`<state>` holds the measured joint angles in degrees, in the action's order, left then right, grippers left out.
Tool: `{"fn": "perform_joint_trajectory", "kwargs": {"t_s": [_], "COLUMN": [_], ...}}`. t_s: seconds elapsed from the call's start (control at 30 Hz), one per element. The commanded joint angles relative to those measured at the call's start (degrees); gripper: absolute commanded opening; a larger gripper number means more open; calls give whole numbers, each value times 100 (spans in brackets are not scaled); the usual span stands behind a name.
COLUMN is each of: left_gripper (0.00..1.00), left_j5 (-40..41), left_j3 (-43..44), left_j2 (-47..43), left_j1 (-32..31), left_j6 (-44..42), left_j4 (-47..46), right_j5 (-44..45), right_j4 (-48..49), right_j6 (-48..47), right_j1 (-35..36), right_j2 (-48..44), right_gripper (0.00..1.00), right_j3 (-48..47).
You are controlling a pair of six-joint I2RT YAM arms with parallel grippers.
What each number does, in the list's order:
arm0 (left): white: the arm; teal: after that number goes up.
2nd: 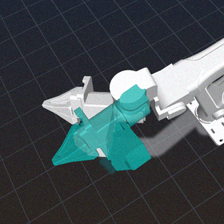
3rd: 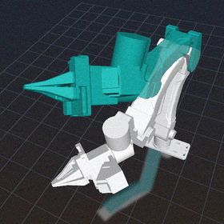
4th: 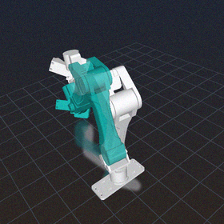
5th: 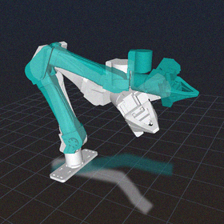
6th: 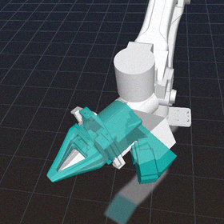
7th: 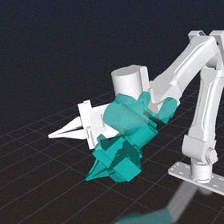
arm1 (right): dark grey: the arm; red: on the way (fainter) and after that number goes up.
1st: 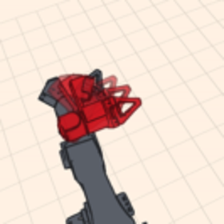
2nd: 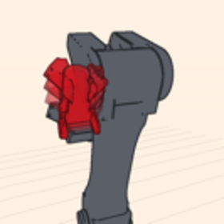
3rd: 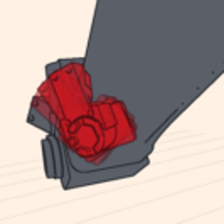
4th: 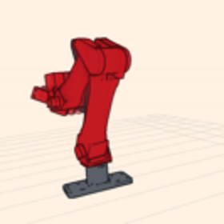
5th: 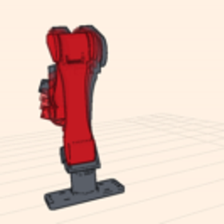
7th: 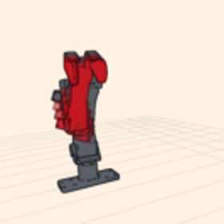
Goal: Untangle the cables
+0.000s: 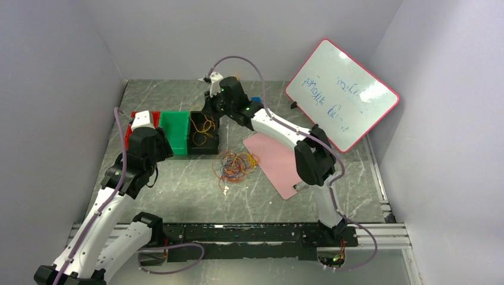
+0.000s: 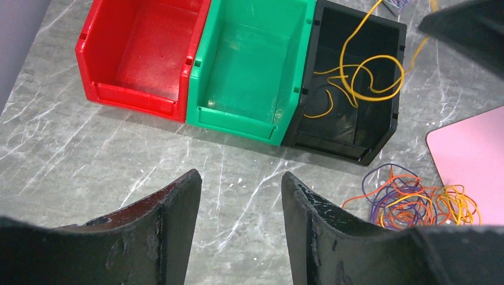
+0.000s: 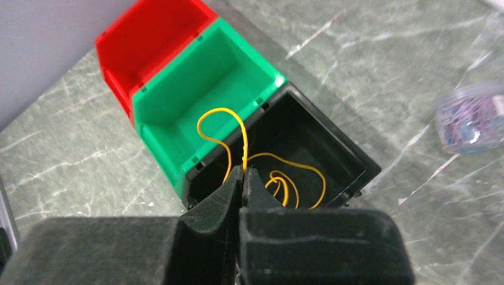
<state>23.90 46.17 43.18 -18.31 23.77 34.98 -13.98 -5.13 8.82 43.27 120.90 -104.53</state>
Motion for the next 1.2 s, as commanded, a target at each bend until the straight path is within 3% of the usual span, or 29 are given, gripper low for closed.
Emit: {"fn": "perform_joint_trajectory", "kwargs": {"t_s": [0.0, 0.2, 0.6, 0.77, 0.9, 1.17], "left_gripper": [57, 57, 57, 57, 57, 64], "left_j5": [0, 17, 8, -3, -6, -222], "left_j3": [-28, -34, -27, -27, -18, -47], "left_j2": [-20, -16, 19, 80, 103, 101], "left_j1": [64, 64, 64, 64, 65, 64], "left_j6": [-76, -70, -80, -91, -93, -185], "left_j4": [-174, -167, -176, -173, -174, -269], "right_j5": [-109, 266, 2338, 2763, 2548, 1421], "right_j4": [-278, -562, -1062, -1246, -1107, -625], "right_j6": [42, -180, -607, -675, -672, -715], "right_j1": [98, 305, 596, 639, 639, 639], "right_j2": [421, 864, 1563, 1743, 1653, 747], "right_gripper": [0, 0, 0, 2, 9, 36], "right_j3": [-249, -567, -1260, -1506, -1401, -817]}}
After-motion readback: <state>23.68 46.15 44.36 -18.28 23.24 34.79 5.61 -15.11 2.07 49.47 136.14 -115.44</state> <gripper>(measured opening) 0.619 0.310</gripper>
